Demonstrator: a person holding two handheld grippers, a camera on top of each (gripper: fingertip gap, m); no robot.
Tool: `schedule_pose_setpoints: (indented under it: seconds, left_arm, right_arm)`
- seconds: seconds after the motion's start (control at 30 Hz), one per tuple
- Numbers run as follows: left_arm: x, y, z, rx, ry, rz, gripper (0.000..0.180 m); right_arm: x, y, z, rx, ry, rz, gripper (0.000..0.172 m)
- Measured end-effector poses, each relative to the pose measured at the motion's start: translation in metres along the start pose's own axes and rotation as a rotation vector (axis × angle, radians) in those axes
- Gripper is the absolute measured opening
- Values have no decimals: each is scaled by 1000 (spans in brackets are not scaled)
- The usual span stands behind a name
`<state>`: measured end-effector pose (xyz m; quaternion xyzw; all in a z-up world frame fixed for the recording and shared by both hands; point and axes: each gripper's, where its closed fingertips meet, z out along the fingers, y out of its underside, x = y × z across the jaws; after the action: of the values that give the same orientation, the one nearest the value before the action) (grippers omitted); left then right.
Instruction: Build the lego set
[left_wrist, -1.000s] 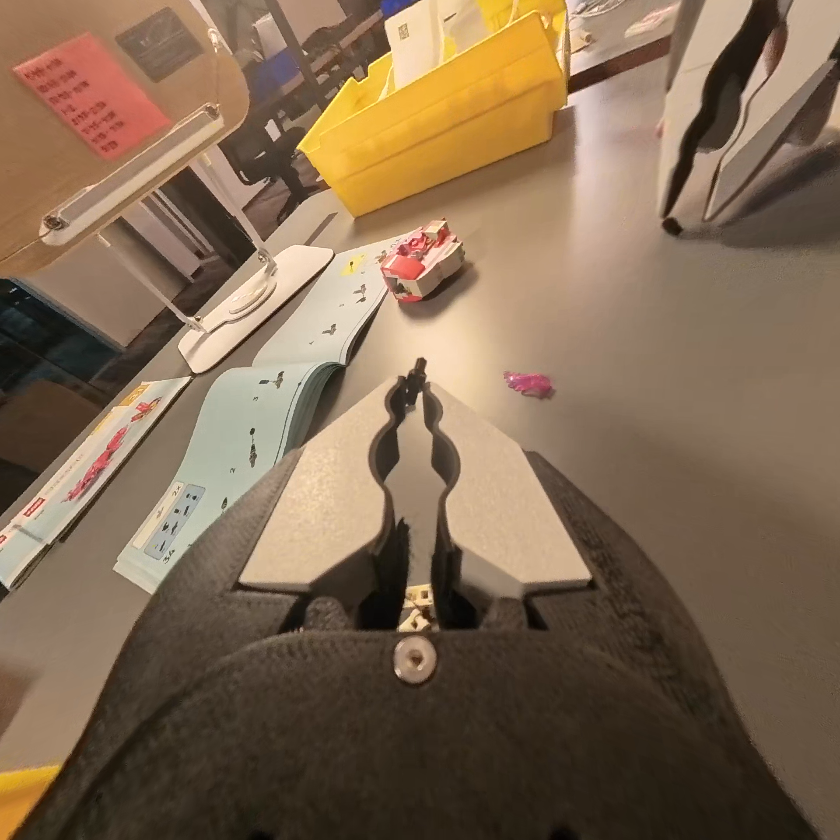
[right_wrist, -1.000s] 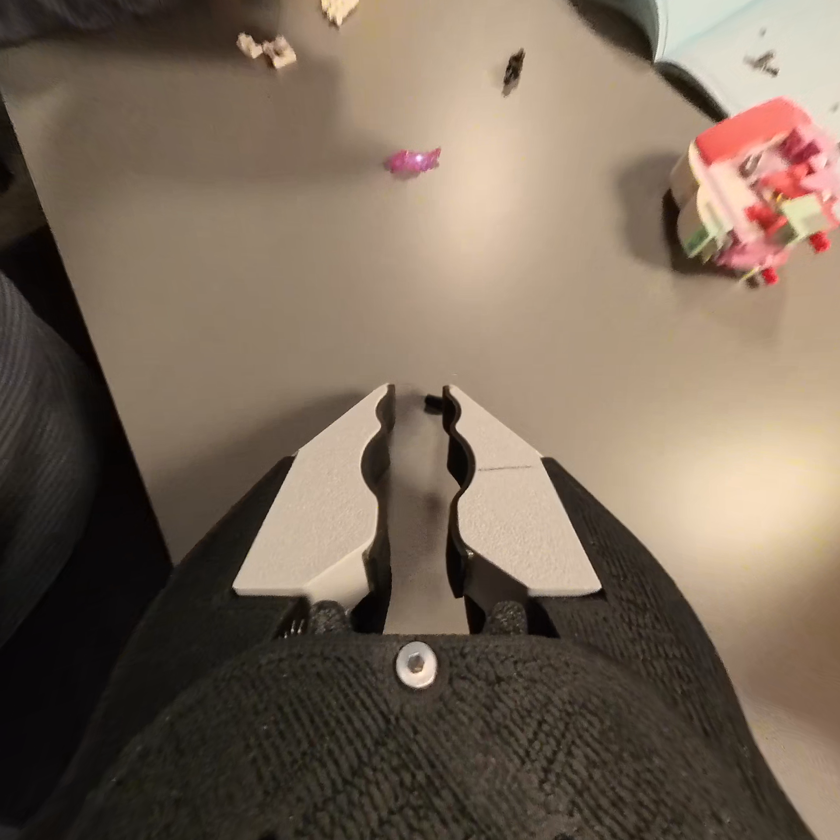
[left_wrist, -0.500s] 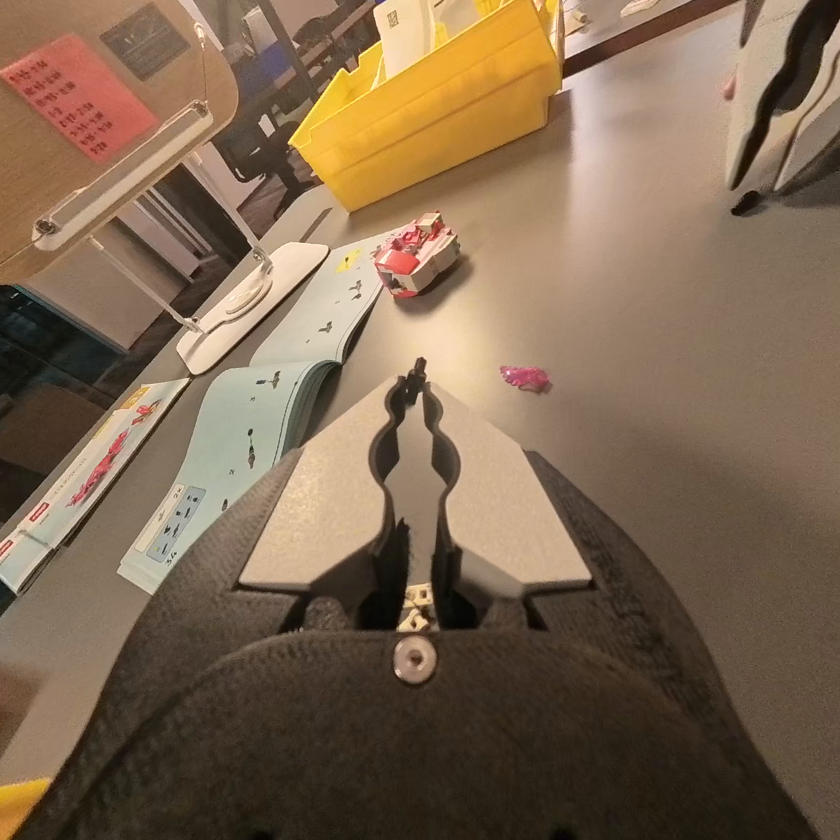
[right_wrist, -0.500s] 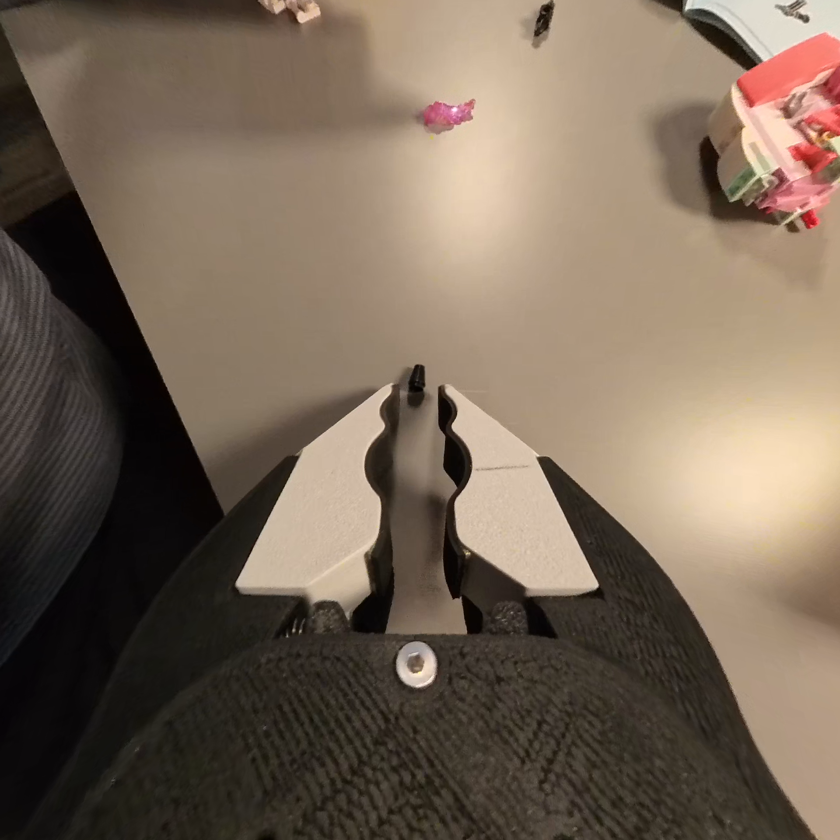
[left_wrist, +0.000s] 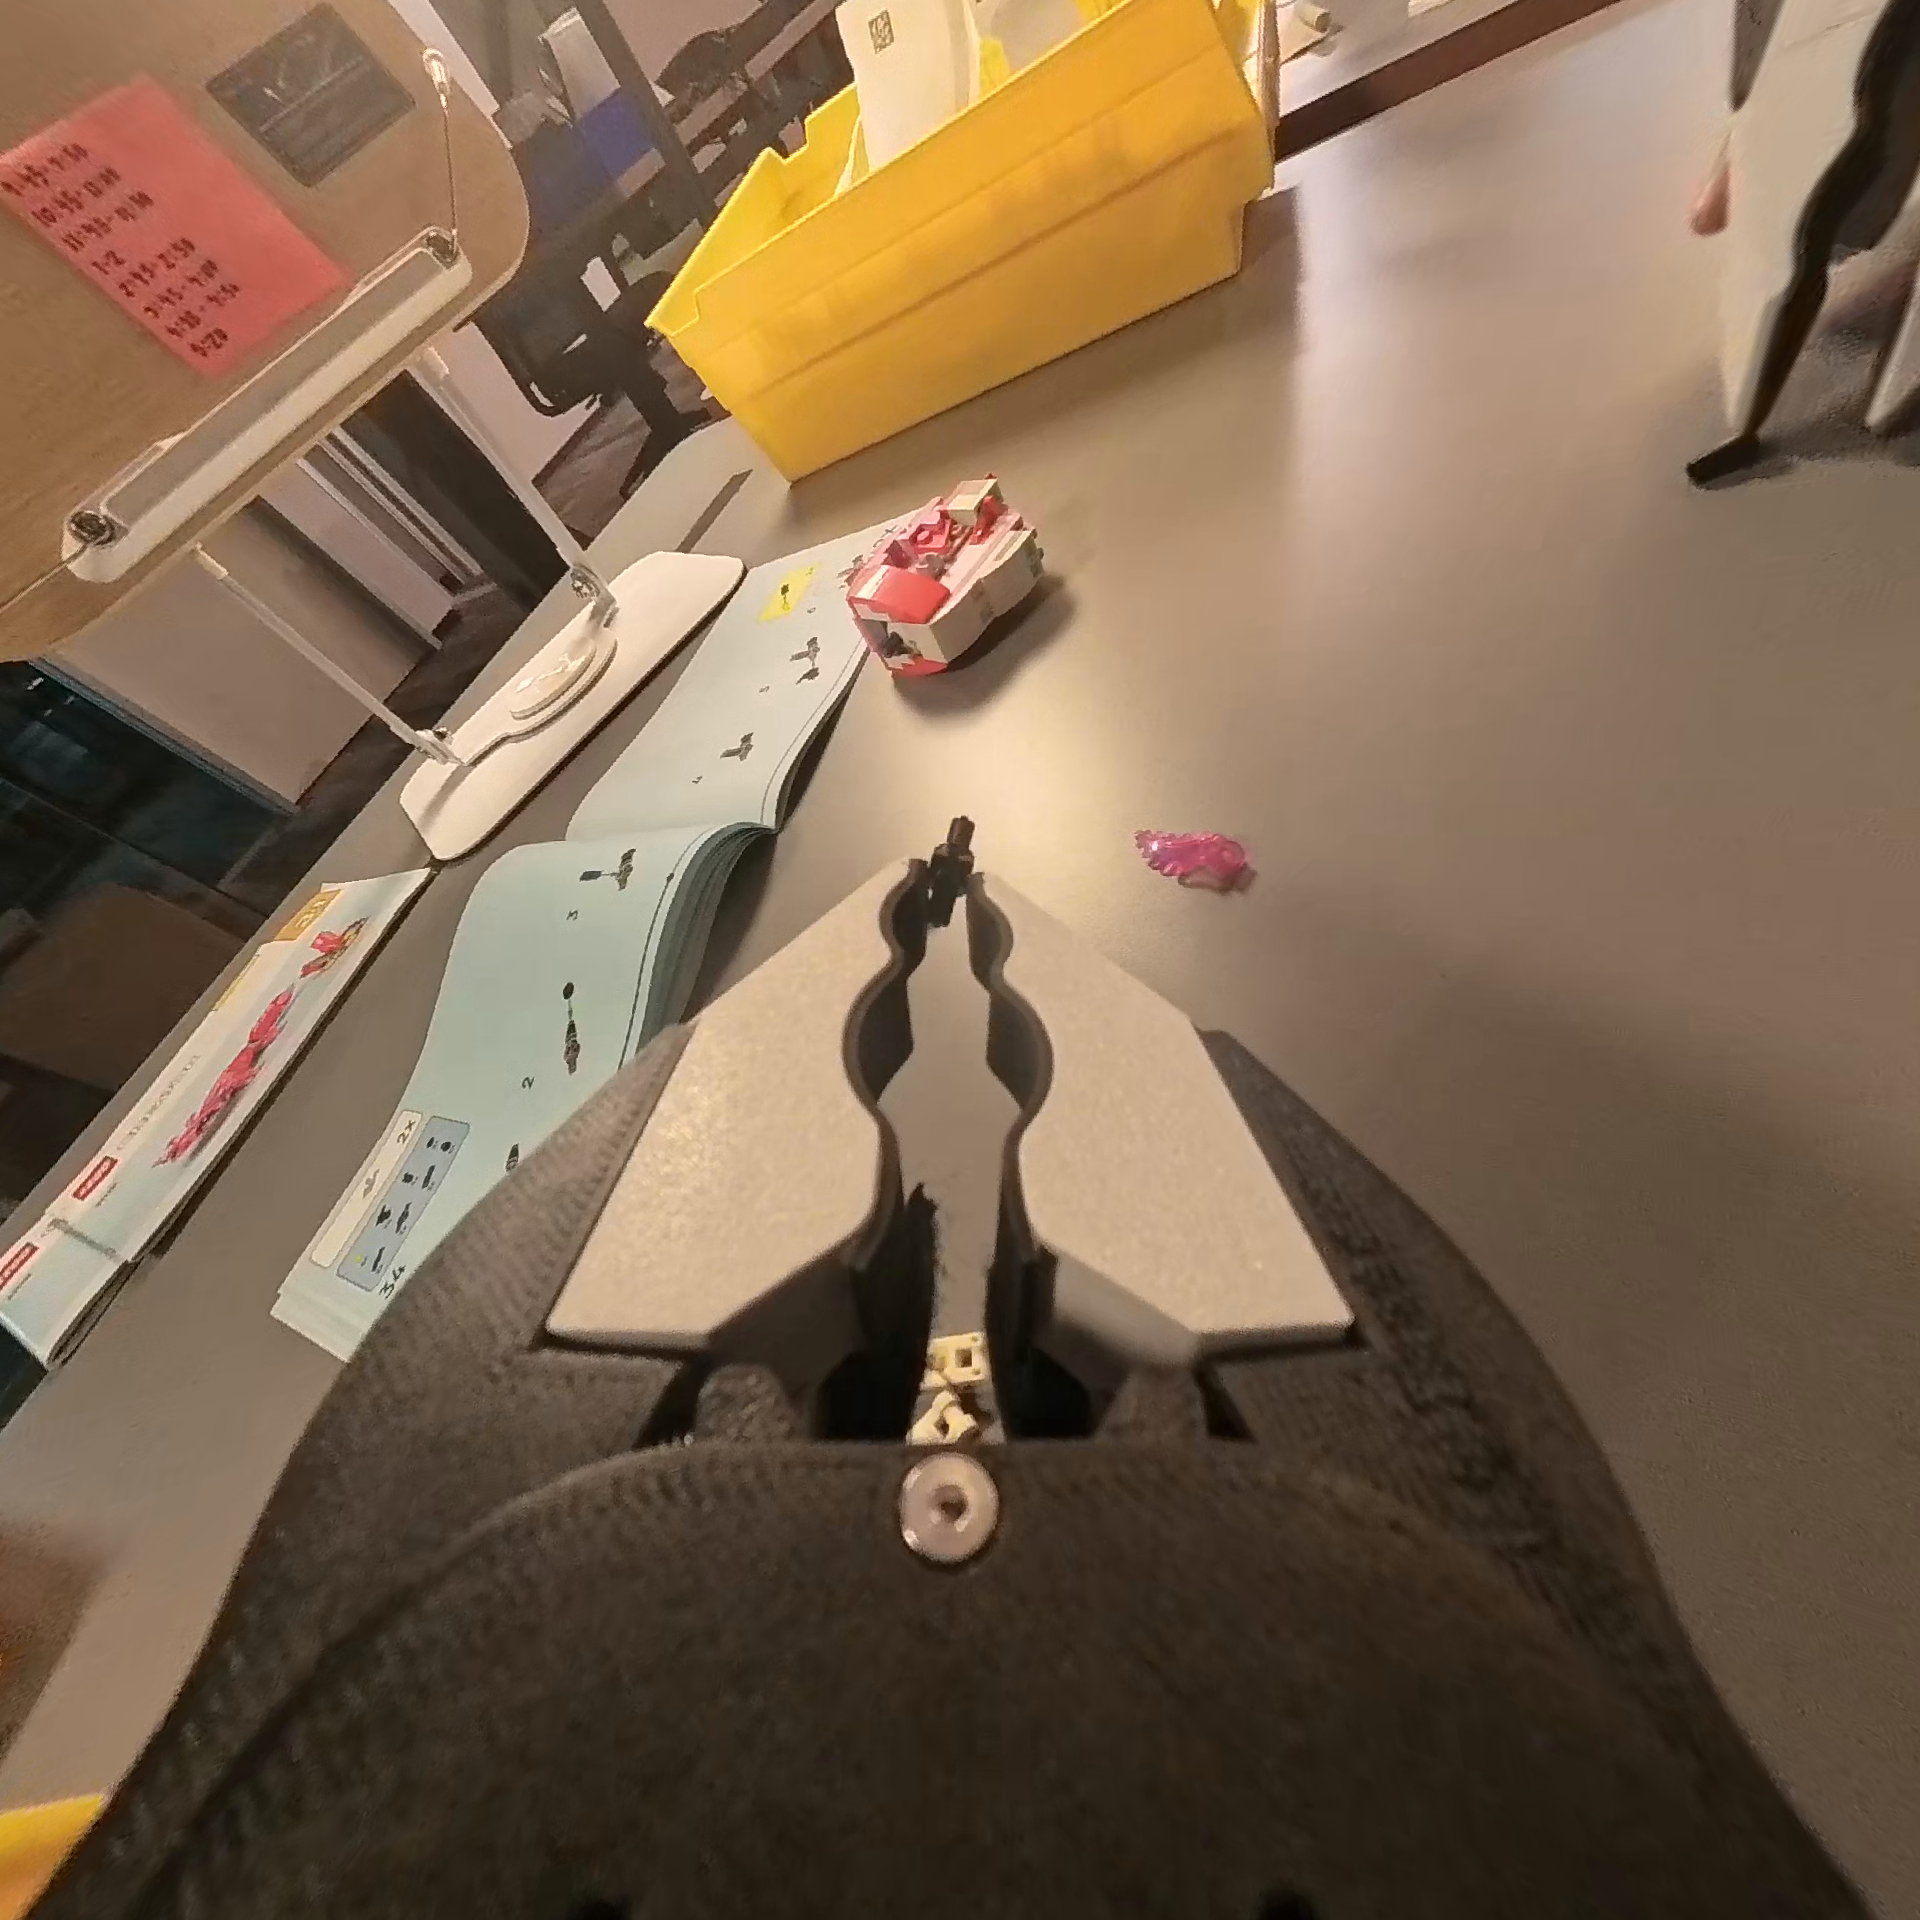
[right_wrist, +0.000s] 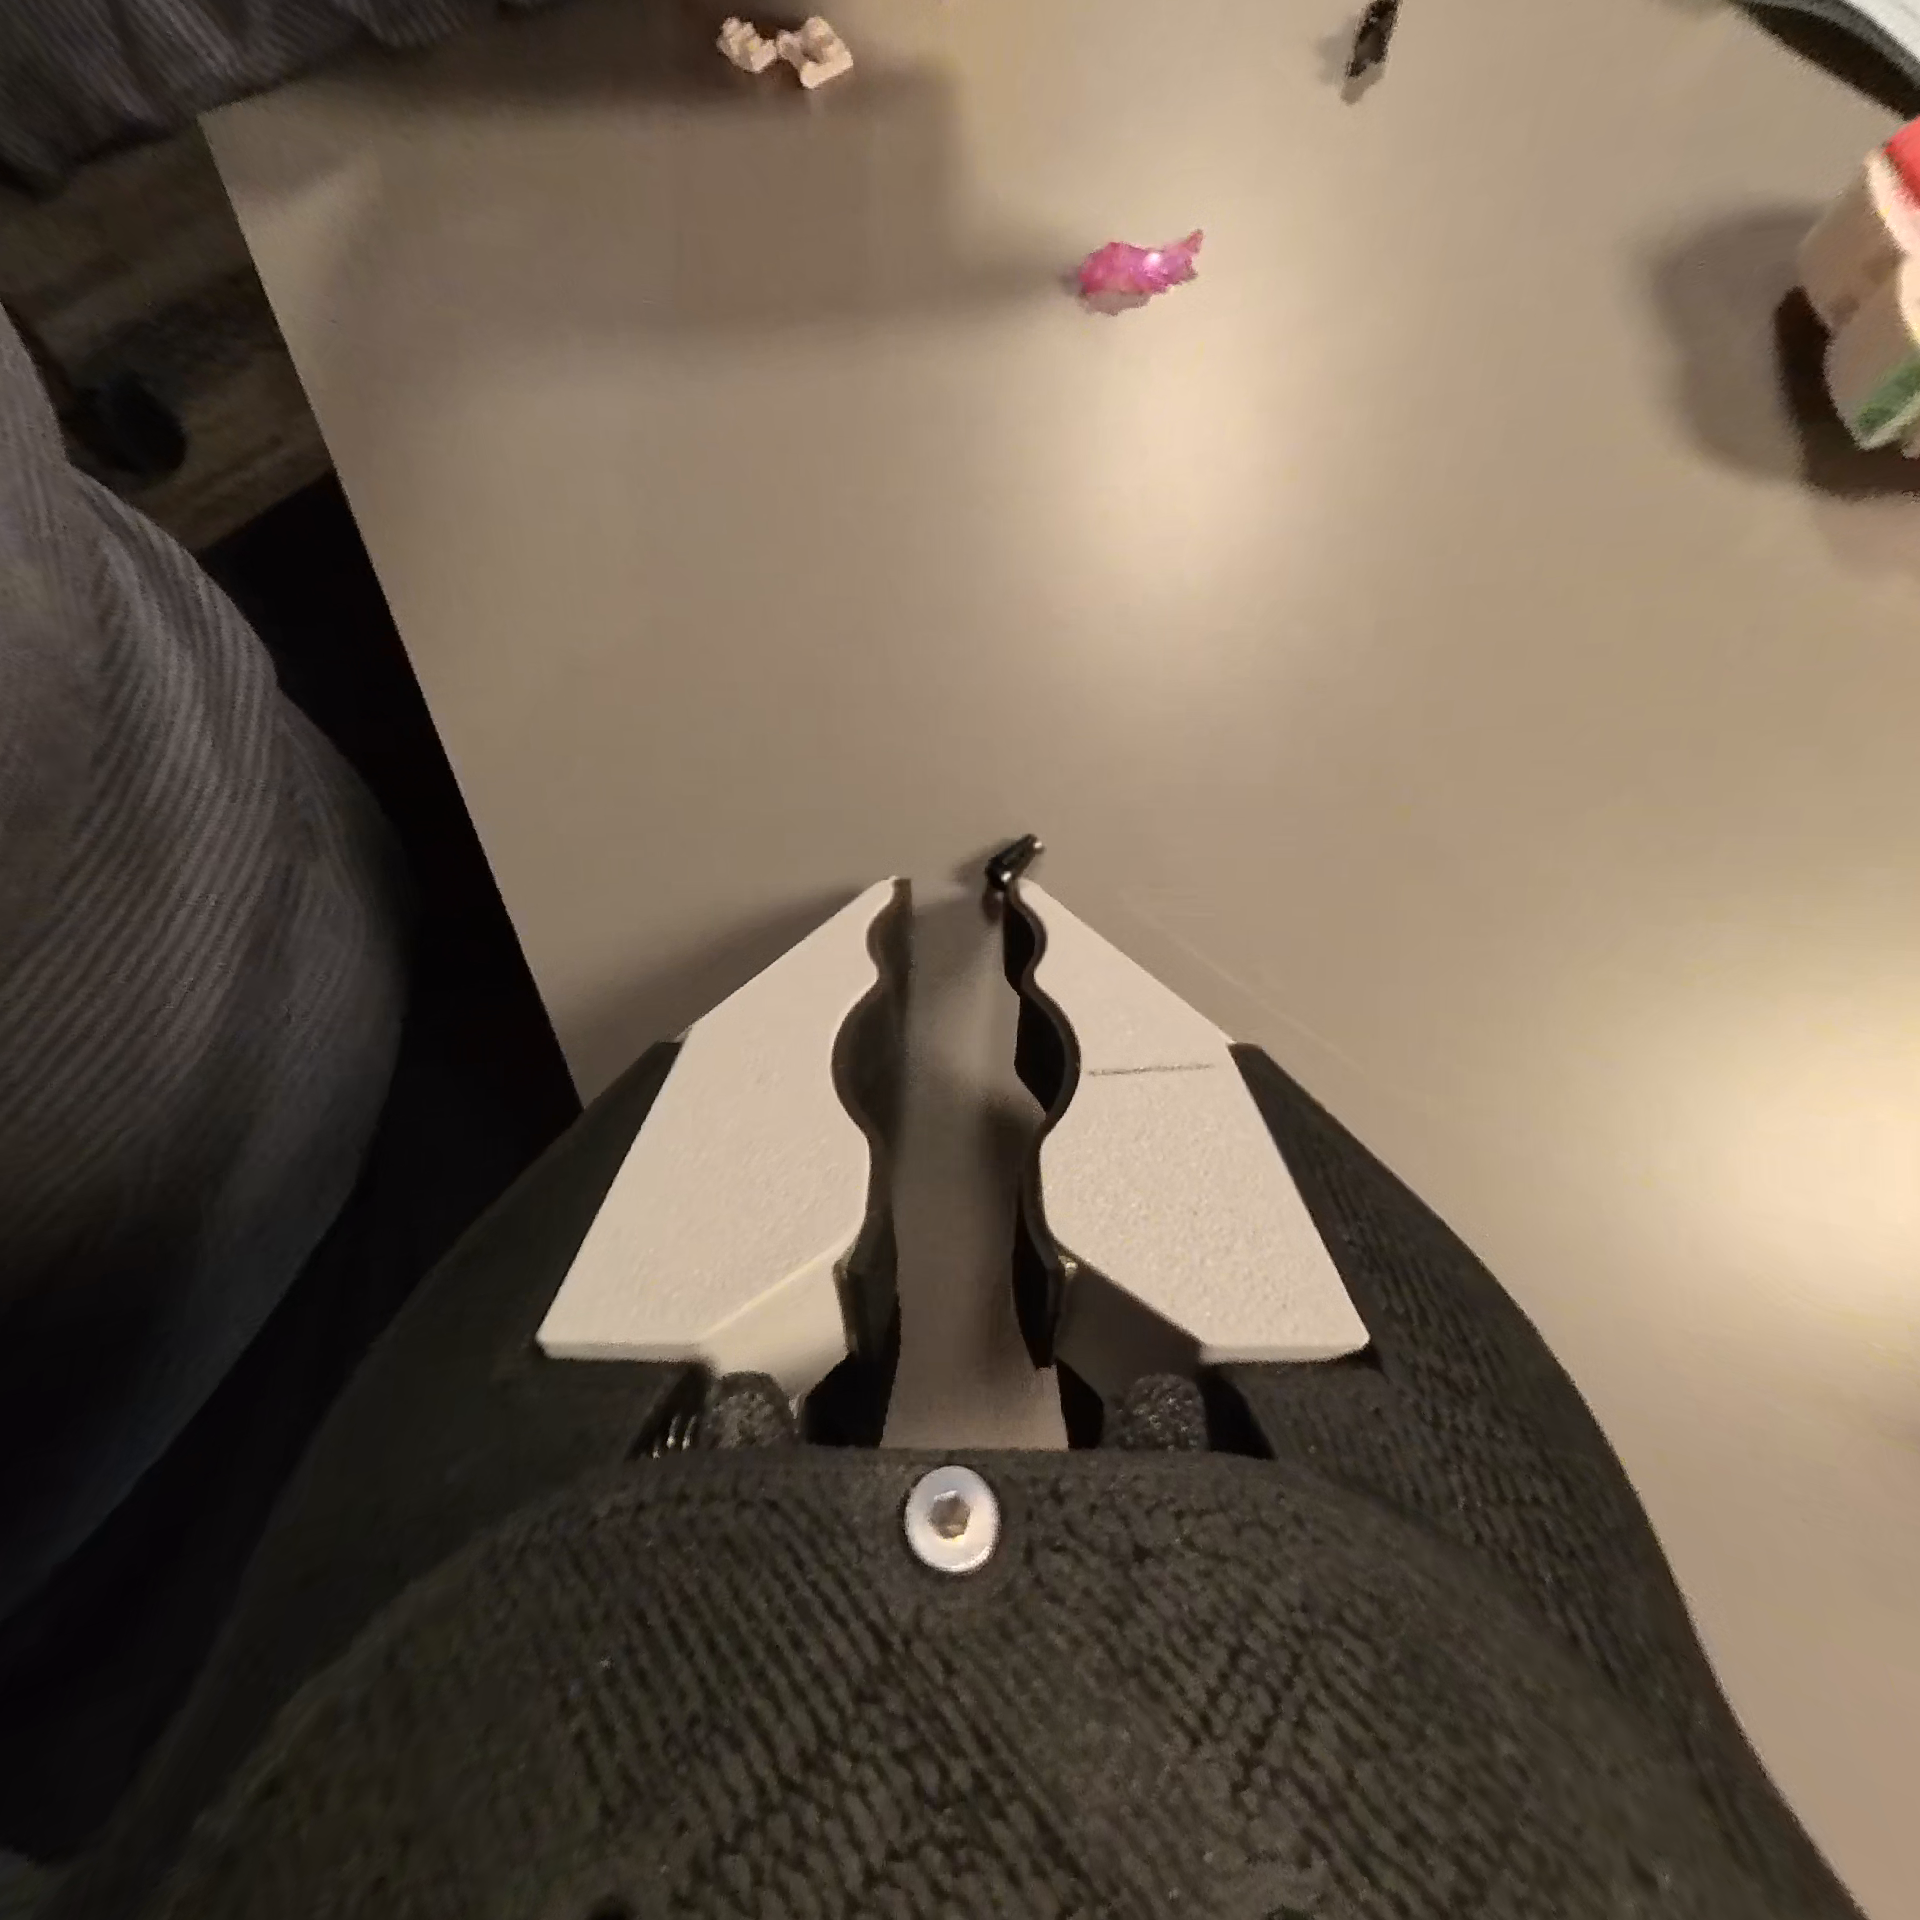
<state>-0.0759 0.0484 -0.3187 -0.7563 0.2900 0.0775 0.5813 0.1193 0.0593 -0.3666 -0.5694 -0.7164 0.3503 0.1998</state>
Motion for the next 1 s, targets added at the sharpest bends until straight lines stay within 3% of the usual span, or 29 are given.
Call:
schedule_pose_setpoints:
  seconds: [0.13,0.33,0.47,0.67,0.87,1.0]
  left_arm:
    - [0,0,0,0,1,0,6]
    - [2,0,0,1,6,3,6]
    - [3,0,0,-1,7,11,6]
    - [2,0,0,0,9,6,6]
    - [6,-1,1,2,21,24,6]
    - [19,0,2,-3,87,81,6]
  right_arm:
    - [-13,-11,5,41,-59,-31,17]
    - [12,-33,1,151,-30,-167,18]
    - [19,-32,19,105,-123,-218,20]
    - [27,-25,26,48,-140,-187,5]
    - [37,-29,29,50,-65,-182,4]
    - [42,-73,47,132,82,-313,4]
